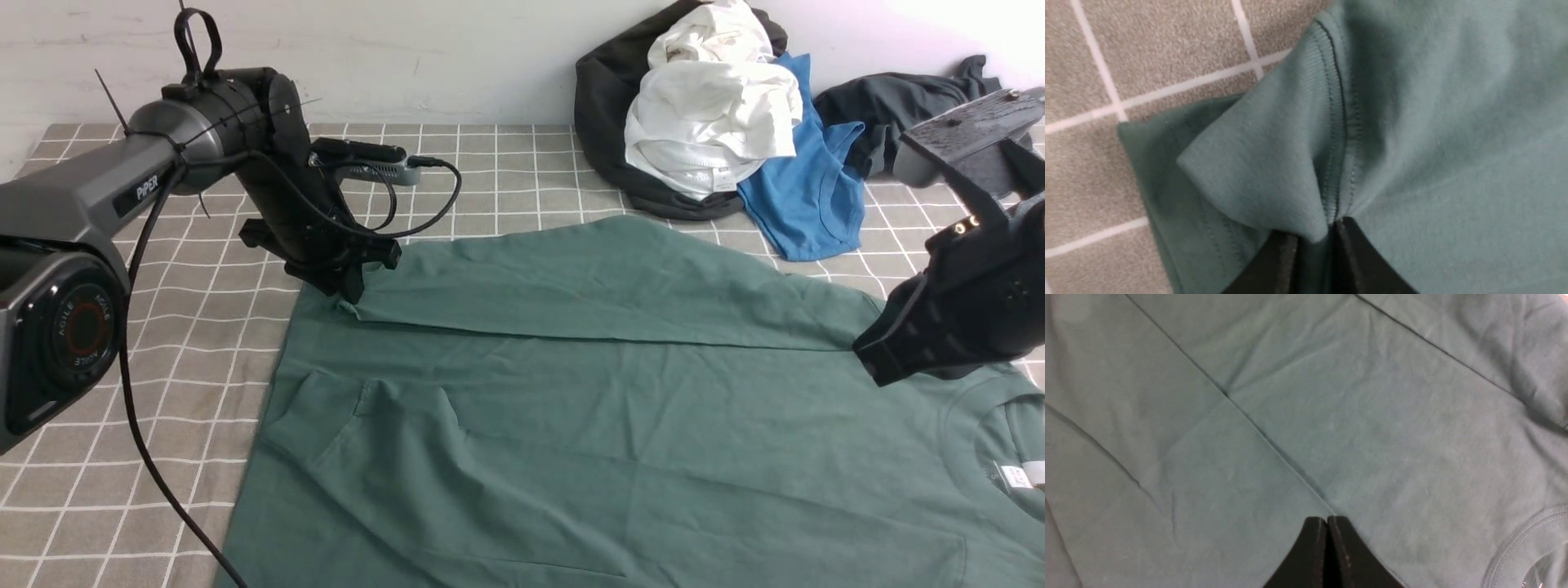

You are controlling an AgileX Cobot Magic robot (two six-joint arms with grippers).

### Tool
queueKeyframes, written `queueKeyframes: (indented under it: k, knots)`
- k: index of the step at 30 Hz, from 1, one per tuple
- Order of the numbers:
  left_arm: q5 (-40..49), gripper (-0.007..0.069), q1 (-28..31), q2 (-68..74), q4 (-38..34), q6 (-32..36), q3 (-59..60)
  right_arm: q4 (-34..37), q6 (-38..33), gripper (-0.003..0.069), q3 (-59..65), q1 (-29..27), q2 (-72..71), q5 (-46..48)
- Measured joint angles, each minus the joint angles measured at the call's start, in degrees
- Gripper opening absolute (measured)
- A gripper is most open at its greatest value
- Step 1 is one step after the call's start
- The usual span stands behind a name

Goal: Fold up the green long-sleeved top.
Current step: Use the left arm to clamp the cuff farthest from it, then use the left arm to drag and drop the cuff onto the cuff closest to the left arm

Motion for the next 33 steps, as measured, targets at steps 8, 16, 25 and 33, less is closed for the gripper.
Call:
queueKeyframes:
  k: [8, 16, 25, 33]
  knots:
    - [5.3, 0.0076, 0.0, -1.6, 0.0, 0.0, -1.8, -1.6, 0.0, -0.0015, 0.0, 0.0, 0.0, 0.1]
    - [8.4, 0.0076, -0.2, -13.9, -1.1, 0.0, 11.8, -2.8, 0.3, -0.0015, 0.0, 0.0, -1.1, 6.0]
    - [-3.9, 0.0076, -1.2, -40.0, -2.8, 0.7, 50.9, -1.2, 0.4, -0.0015, 0.0, 4.0, -6.8, 11.7]
    - [-12.7, 0.0109, -1.2, -49.6, -2.9, 4.0, 70.4, -1.5, -2.6, -0.0015, 5.0, 17.0, -6.9, 12.0]
